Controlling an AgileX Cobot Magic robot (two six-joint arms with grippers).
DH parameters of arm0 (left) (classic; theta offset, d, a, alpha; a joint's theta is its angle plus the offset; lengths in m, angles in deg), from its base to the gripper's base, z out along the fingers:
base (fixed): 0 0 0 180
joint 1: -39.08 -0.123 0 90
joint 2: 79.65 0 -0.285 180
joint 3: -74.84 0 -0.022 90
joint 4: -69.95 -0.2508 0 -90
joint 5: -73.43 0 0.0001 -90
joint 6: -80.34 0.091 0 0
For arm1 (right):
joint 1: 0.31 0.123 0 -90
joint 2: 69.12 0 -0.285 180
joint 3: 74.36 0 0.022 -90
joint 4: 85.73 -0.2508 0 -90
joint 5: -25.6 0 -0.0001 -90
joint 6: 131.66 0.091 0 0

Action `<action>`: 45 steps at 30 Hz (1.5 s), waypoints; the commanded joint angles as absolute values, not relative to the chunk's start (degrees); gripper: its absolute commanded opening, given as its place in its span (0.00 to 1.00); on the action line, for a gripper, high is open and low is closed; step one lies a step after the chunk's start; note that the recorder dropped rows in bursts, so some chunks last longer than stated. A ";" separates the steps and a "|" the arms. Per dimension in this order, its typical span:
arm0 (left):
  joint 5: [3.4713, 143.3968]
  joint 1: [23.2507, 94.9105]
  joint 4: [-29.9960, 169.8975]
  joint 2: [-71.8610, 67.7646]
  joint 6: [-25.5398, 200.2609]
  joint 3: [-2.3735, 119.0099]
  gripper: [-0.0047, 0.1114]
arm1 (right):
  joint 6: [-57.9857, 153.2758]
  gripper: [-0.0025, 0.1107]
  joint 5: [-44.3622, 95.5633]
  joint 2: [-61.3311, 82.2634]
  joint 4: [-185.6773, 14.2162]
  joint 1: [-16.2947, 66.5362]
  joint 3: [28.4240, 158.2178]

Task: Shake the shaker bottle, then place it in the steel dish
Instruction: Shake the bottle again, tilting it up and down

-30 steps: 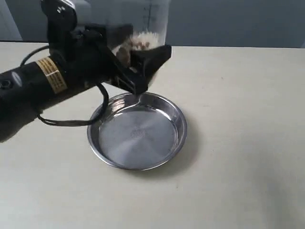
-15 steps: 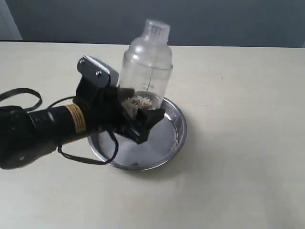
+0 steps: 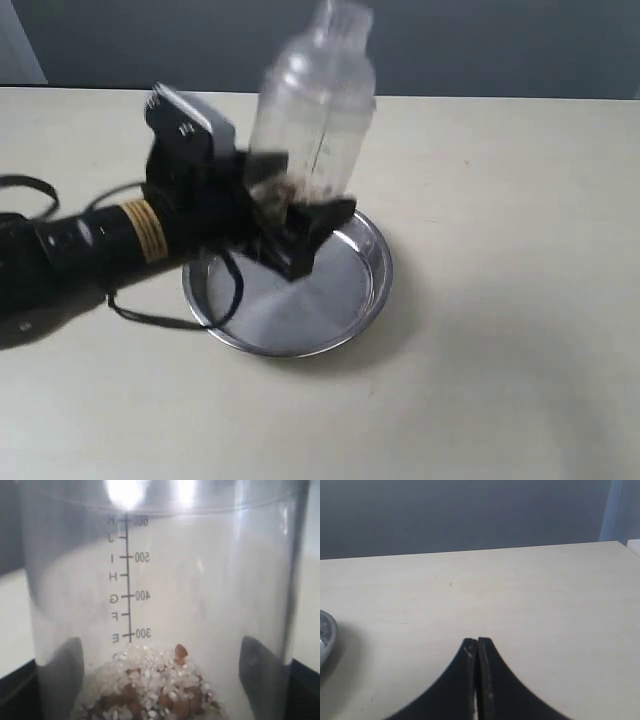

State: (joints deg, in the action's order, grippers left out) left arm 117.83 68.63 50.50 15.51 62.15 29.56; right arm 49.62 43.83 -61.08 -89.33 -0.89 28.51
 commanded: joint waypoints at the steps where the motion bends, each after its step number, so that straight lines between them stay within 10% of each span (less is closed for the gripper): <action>1: 116.29 68.75 51.60 8.65 63.15 32.19 0.04 | 49.48 0.01 43.17 -61.33 -89.28 -0.82 28.42; 10: 136.30 68.75 53.64 19.58 65.84 24.98 0.04 | 49.48 0.01 43.17 -61.33 -89.28 -0.82 28.42; 22: 121.67 68.75 56.08 26.26 67.30 27.02 0.04 | 49.48 0.01 43.17 -61.33 -89.28 -0.82 28.42; 45: 123.22 68.75 50.10 5.89 61.40 31.49 0.04 | 49.48 0.01 43.17 -61.33 -89.28 -0.82 28.42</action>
State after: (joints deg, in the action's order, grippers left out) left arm 121.00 68.63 49.93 13.25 61.73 29.15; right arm 49.62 43.83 -61.08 -89.33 -0.89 28.51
